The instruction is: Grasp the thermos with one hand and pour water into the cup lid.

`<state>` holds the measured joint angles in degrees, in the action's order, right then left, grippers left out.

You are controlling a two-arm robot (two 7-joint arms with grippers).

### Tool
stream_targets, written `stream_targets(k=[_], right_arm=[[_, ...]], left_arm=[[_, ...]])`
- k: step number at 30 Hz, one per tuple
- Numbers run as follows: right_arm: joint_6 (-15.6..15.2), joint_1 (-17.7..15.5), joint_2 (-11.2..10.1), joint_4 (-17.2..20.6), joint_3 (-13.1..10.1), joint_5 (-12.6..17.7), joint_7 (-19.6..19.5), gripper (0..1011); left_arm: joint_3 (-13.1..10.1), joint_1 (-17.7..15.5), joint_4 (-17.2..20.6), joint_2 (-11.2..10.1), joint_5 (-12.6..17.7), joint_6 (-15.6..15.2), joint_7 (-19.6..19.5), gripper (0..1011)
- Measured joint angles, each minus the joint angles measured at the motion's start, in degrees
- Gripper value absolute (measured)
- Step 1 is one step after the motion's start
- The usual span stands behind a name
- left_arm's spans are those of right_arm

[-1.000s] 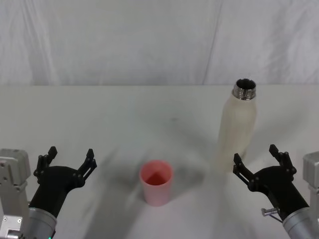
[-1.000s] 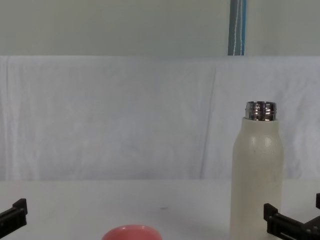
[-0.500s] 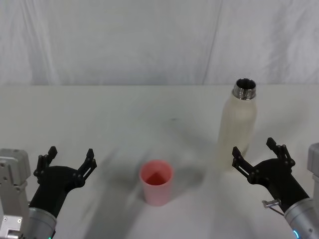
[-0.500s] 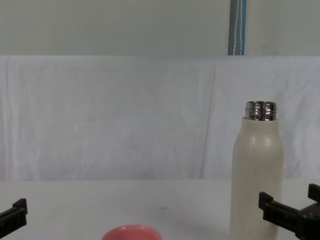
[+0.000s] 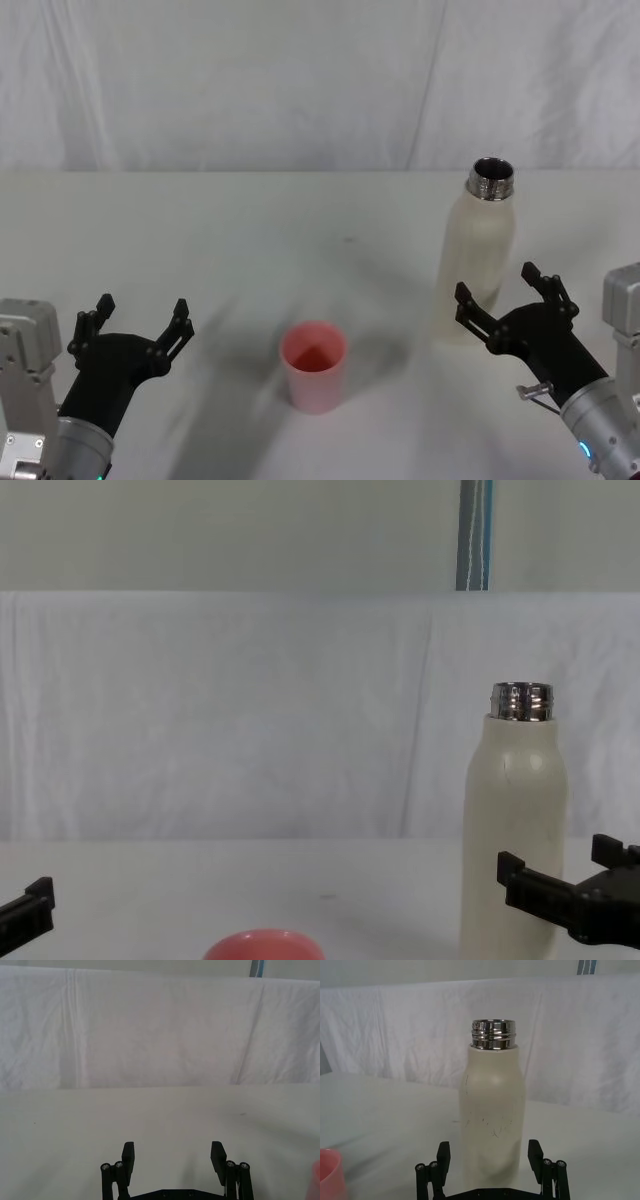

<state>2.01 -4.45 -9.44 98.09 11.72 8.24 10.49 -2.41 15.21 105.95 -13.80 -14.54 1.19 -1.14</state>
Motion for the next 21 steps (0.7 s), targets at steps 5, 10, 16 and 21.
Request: stream_targets(k=[5, 10, 16, 21], right_arm=[[-0.4, 1.3, 0.1, -1.1, 0.3, -0.1, 0.4, 1001], [-0.6, 2.3, 0.2, -2.3, 0.6, -0.2, 0.5, 1001], [-0.6, 3.6, 0.5, -3.9, 0.9, -0.2, 0.7, 1001], [-0.5, 4.4, 0.7, -5.3, 1.2, -0.1, 0.8, 1001]], left_arm=[[0.0, 0.0, 0.0, 0.0, 0.0, 0.0, 0.0, 1001], [0.0, 0.0, 0.0, 0.0, 0.0, 0.0, 0.0, 1001], [0.0, 0.0, 0.0, 0.0, 0.0, 0.0, 0.0, 1001], [0.0, 0.0, 0.0, 0.0, 0.0, 0.0, 0.0, 1001]])
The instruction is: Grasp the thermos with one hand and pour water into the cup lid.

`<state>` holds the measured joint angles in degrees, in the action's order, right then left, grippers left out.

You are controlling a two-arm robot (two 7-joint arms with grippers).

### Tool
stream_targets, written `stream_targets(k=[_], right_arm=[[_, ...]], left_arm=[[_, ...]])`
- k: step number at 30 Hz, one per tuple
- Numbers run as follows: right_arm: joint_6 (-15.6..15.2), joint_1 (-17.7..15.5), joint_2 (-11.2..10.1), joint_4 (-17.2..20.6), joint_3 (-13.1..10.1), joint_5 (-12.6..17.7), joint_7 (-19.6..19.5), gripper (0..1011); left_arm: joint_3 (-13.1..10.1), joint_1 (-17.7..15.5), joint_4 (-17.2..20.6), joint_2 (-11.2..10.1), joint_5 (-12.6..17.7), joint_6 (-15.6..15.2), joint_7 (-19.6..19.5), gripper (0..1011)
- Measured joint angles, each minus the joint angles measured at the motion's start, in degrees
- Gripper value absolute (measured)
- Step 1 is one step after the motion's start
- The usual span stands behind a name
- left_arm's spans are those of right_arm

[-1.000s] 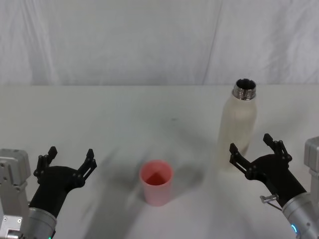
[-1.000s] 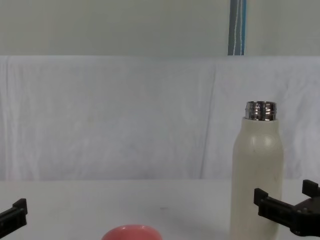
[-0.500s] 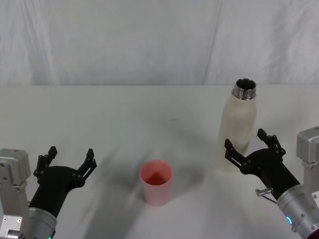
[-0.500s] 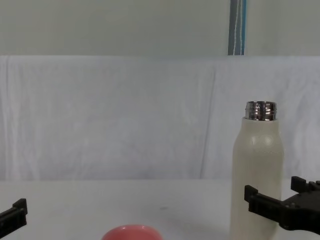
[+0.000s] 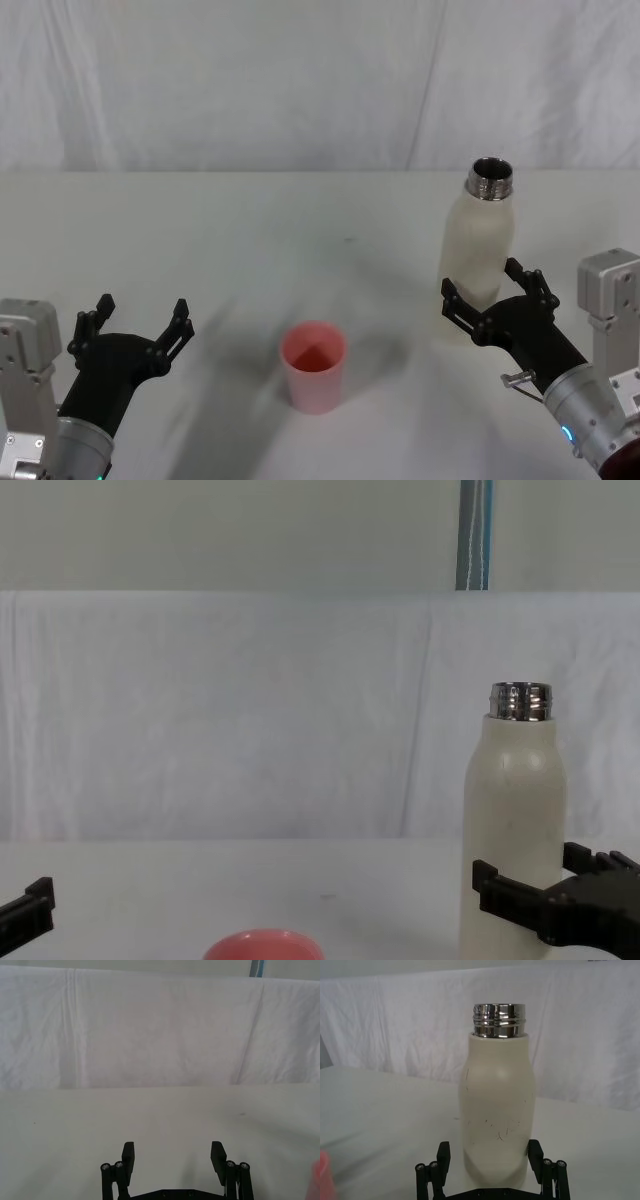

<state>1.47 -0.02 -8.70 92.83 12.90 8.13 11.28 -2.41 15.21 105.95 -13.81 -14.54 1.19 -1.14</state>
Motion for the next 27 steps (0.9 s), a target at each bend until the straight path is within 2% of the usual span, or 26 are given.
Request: stream_targets(k=[27], right_arm=[[0.3, 3.5, 0.9, -5.0, 0.1, 0.6, -0.1, 1001]], left_arm=[[0.0, 0.0, 0.0, 0.0, 0.0, 0.0, 0.0, 1001]])
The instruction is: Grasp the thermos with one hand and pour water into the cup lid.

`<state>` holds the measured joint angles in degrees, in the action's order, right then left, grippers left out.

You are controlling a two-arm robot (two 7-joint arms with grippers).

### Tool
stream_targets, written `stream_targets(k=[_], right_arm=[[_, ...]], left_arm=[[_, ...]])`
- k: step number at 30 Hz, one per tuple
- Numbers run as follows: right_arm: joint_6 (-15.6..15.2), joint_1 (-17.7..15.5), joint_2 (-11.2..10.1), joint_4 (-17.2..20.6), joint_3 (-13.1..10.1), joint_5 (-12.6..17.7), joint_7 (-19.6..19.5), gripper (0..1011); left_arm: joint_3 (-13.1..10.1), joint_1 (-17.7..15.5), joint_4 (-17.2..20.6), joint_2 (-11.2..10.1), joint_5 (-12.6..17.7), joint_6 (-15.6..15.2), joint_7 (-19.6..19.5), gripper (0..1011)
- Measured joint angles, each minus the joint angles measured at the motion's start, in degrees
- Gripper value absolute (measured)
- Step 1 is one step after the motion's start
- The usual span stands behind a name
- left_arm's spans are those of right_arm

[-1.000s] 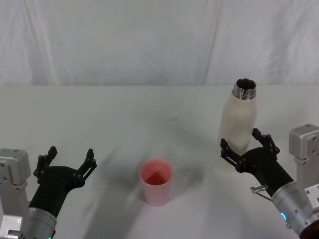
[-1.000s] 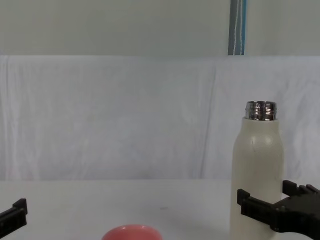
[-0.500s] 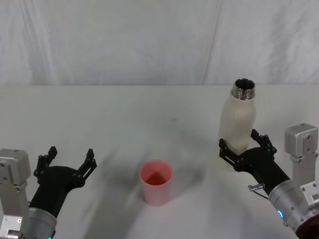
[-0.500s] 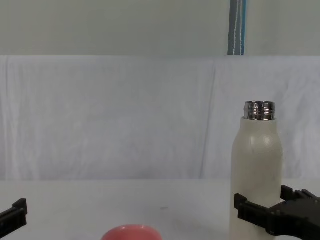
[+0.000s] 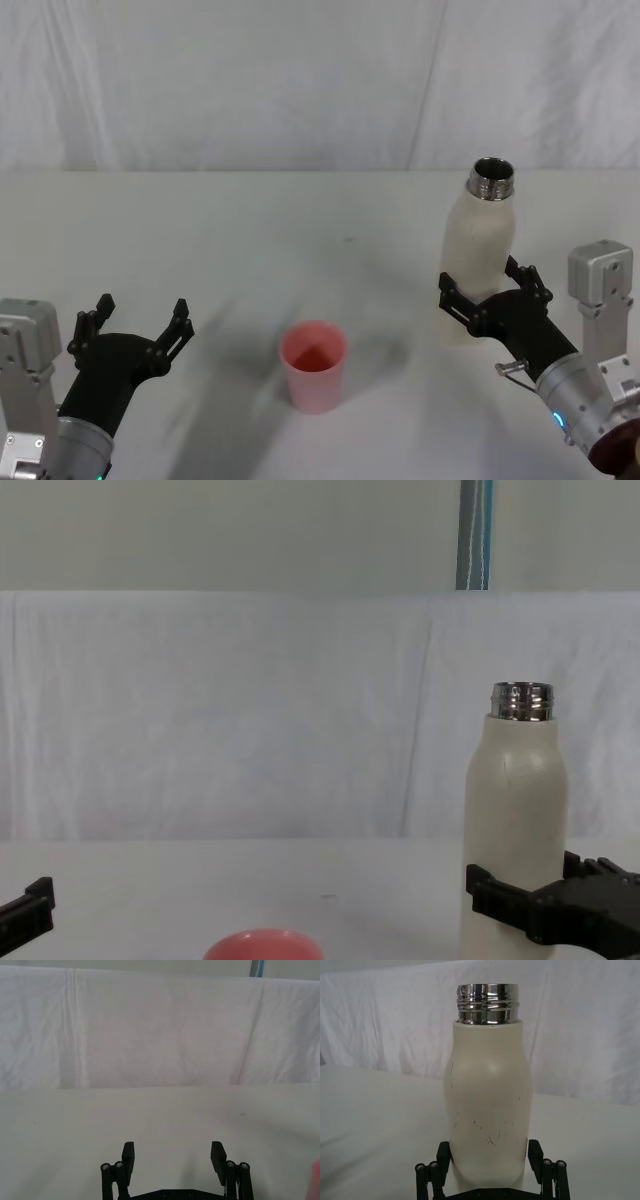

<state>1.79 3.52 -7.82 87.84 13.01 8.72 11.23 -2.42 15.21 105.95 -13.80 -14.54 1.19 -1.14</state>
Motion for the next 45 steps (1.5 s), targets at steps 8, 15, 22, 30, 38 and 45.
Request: stream_targets(k=[8, 15, 22, 30, 38, 45], right_arm=[[0.1, 1.0, 0.0, -1.2, 0.1, 0.0, 0.2, 1001], [0.1, 1.7, 0.1, -2.0, 0.3, 0.0, 0.4, 1001], [0.4, 2.8, 0.5, -3.0, 0.8, 0.1, 0.6, 1001], [0.5, 3.2, 0.7, -3.3, 1.1, 0.0, 0.6, 1001], [0.5, 3.1, 0.7, -3.3, 1.1, 0.0, 0.6, 1001], [0.5, 3.1, 0.6, -3.2, 1.0, 0.0, 0.6, 950]], left_arm=[[0.0, 0.0, 0.0, 0.0, 0.0, 0.0, 0.0, 1001], [0.0, 0.0, 0.0, 0.0, 0.0, 0.0, 0.0, 1001], [0.0, 0.0, 0.0, 0.0, 0.0, 0.0, 0.0, 1001], [0.0, 0.0, 0.0, 0.0, 0.0, 0.0, 0.0, 1001], [0.0, 0.0, 0.0, 0.0, 0.0, 0.0, 0.0, 1001], [0.0, 0.0, 0.0, 0.0, 0.0, 0.0, 0.0, 1001]])
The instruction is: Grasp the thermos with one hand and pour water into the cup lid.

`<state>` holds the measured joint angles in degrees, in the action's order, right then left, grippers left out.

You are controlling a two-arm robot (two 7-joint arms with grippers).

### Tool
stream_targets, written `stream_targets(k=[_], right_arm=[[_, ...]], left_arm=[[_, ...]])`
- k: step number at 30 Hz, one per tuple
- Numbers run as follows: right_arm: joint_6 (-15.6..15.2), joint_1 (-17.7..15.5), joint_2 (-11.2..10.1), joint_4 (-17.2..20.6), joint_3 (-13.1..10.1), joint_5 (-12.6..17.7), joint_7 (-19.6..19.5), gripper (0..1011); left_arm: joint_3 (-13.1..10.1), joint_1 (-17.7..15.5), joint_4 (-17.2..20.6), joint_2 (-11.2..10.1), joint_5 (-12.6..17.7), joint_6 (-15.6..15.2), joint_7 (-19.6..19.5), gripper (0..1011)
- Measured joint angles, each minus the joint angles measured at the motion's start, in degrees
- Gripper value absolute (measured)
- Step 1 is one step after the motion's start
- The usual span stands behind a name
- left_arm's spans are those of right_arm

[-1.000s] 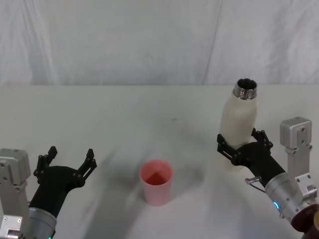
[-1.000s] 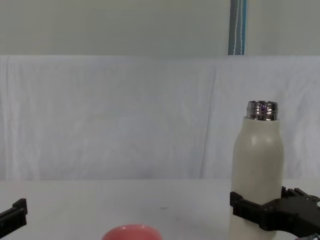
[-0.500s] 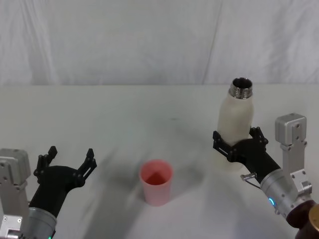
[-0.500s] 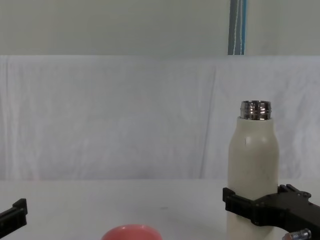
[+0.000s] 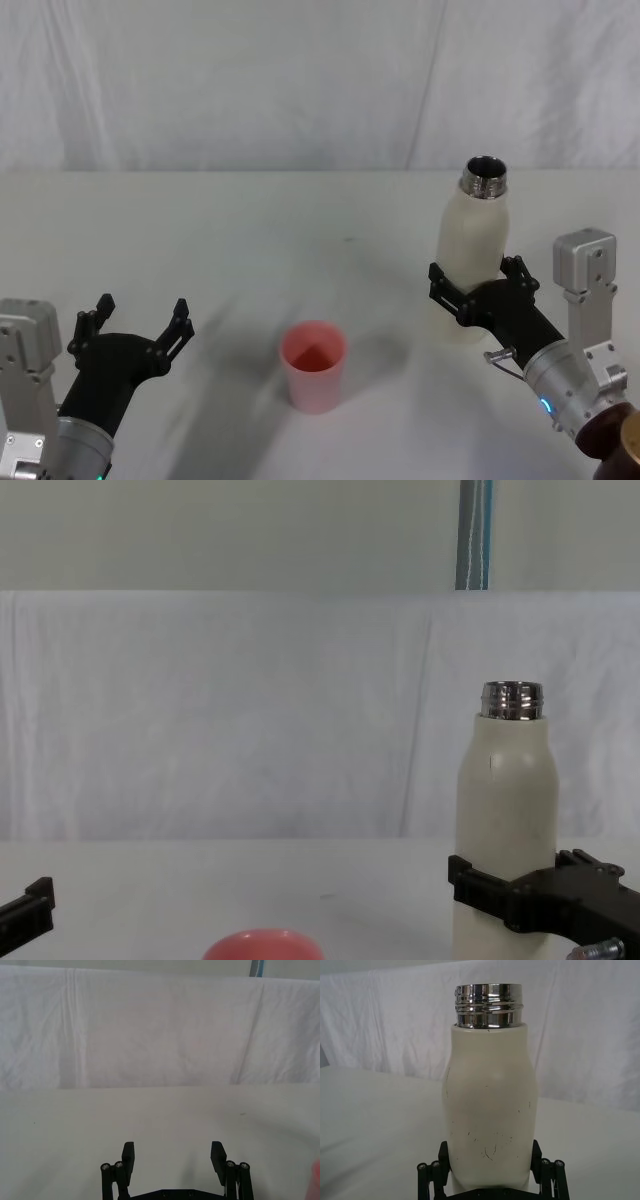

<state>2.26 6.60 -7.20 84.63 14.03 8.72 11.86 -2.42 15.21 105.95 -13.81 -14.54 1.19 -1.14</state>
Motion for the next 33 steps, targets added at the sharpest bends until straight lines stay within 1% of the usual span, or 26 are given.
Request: stream_targets(k=[25, 28, 33], right_arm=[[0.0, -0.1, -0.1, 0.2, 0.0, 0.0, 0.0, 951], [0.0, -0.1, -0.4, 0.6, 0.1, -0.4, 0.0, 951], [0.4, 0.1, -1.5, 2.0, 0.9, -2.7, -0.1, 951]], left_arm=[[0.0, 0.0, 0.0, 0.0, 0.0, 0.0, 0.0, 1001], [0.0, 0.0, 0.0, 0.0, 0.0, 0.0, 0.0, 1001], [0.0, 0.0, 0.0, 0.0, 0.0, 0.0, 0.0, 1001]])
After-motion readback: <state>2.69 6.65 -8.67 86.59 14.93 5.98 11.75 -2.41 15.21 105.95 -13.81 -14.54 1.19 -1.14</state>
